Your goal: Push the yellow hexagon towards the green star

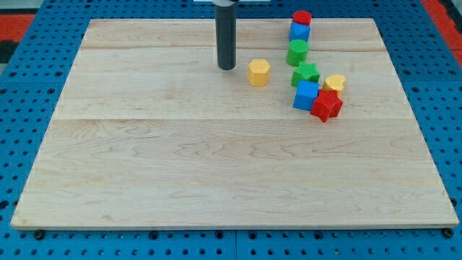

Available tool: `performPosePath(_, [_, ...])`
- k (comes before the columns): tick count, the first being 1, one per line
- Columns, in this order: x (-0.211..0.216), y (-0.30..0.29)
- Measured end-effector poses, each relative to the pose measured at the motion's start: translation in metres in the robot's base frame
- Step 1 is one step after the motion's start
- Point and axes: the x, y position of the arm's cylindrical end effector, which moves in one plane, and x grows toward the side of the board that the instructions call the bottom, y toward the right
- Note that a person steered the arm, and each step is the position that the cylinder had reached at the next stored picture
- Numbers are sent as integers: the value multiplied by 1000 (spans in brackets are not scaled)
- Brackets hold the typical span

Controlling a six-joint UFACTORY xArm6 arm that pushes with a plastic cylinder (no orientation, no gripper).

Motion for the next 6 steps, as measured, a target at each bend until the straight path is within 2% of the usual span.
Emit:
performPosePath(1, [3,32])
performPosePath(3, [30,-11])
performPosePath(5, [38,19])
performPosePath(6, [31,8])
